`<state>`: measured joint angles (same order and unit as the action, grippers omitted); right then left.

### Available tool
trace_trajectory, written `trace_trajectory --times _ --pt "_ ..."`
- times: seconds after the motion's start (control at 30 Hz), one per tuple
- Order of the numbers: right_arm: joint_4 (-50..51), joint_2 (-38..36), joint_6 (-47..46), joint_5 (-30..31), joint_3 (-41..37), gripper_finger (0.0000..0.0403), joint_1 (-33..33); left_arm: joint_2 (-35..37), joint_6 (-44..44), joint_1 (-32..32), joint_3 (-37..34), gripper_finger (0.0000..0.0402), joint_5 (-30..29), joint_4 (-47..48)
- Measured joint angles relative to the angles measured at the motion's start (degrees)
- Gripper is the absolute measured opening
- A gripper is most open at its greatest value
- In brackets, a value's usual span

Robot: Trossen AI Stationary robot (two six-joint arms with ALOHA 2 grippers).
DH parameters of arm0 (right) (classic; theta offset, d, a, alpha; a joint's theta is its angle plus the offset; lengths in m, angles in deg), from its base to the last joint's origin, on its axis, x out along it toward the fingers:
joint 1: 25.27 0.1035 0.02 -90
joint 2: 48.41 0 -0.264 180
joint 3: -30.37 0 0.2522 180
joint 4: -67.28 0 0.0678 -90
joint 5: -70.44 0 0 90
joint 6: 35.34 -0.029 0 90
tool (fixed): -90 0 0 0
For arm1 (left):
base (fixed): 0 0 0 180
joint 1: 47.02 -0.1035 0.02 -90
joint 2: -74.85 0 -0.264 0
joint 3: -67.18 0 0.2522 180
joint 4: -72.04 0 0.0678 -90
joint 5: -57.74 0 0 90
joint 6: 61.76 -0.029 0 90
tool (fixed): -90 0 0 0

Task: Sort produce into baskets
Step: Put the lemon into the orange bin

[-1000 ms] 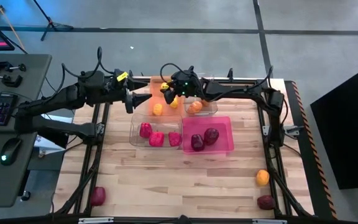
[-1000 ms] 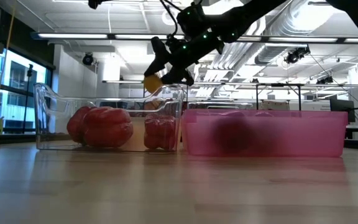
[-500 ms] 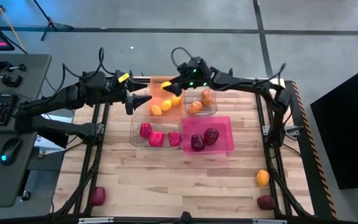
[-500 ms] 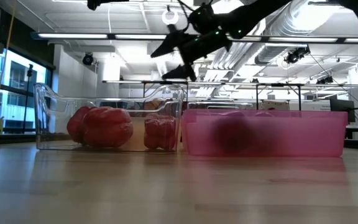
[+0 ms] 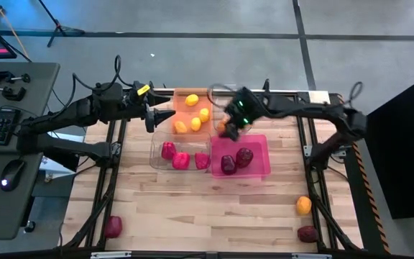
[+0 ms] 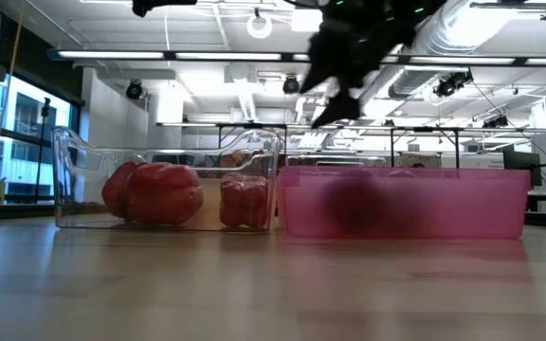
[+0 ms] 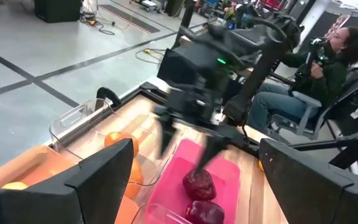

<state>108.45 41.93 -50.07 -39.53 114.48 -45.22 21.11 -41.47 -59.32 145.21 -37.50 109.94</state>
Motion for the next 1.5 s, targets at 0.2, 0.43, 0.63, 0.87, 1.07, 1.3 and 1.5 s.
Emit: trace_trajectory --times 0.2,0.43,0.63,0.87,1.07,1.3,1.5 --pt "5.80 -16.95 -12.70 2.89 -14.02 0.0369 7.02 -0.04 -0.48 -0.23 0.00 0.0336 -0.03 0.01" --pt "23.22 -30.90 -39.98 4.99 -22.25 0.0369 21.45 -0.04 -0.48 -1.29 0.00 0.0336 -0.07 0.00" --pt "27.68 -30.92 -54.97 -3.64 -26.75 0.0369 35.99 -0.04 -0.57 -2.36 0.00 0.0336 0.02 0.00" --pt "27.60 -28.06 -70.09 -10.97 -33.13 0.0369 48.06 -0.04 -1.02 -2.43 0.00 0.0336 0.09 0.00" --pt "27.06 -25.32 -73.33 -14.15 -34.94 0.0369 53.57 -0.04 -1.07 -2.43 0.00 0.0336 0.15 0.02" --pt "23.44 -20.38 -71.20 -13.94 -34.94 0.0369 56.47 -0.04 -1.06 -2.43 0.00 0.0336 0.17 0.02" --pt "22.19 -13.61 -63.48 -14.24 -34.94 0.0369 58.26 -0.04 -1.89 -2.43 0.00 0.0336 0.15 0.02"
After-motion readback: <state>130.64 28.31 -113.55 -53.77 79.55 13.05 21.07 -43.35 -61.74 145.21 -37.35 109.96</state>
